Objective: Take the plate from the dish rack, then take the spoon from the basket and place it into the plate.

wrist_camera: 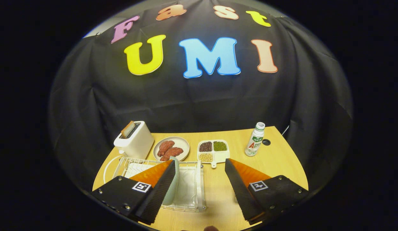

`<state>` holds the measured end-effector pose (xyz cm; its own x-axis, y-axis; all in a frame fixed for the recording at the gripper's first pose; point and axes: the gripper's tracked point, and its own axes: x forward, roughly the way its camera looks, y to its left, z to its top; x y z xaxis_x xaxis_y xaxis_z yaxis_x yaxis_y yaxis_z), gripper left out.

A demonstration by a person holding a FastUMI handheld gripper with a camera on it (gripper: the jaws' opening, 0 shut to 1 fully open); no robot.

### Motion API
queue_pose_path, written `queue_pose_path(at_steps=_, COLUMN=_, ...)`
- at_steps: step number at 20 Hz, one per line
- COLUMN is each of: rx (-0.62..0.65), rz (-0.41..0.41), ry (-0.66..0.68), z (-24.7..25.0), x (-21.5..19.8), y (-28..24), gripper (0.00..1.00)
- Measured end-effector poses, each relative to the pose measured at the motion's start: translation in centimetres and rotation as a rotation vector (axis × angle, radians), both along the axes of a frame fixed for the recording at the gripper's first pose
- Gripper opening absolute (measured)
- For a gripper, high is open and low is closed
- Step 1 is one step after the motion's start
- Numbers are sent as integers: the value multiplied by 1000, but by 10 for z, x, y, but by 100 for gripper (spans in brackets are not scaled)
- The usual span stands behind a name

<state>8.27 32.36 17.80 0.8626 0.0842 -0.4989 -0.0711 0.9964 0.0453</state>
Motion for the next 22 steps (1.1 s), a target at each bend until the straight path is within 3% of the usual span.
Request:
queue_pose_path(at_steps=6, rx=-29, rz=9, ry=143, z=-35, x=4, y=34, gripper=96)
queue_pose_path(at_steps=13, rx=-119, rz=-99, ry=370, z=-89, x=15, y=43, gripper=95)
queue_pose_path(at_steps=18, rx=-167, rz=-151, ry=426, z=-106, x=23, y=45, gripper=95)
queue_pose_path(at_steps=20, rx=-164, rz=-184, ry=466, z=-119, x=19, y=44, gripper=86)
queue_pose_path(at_steps=22, rx=-168, rz=-200, ry=498, z=-132, x=14, y=45, gripper=54)
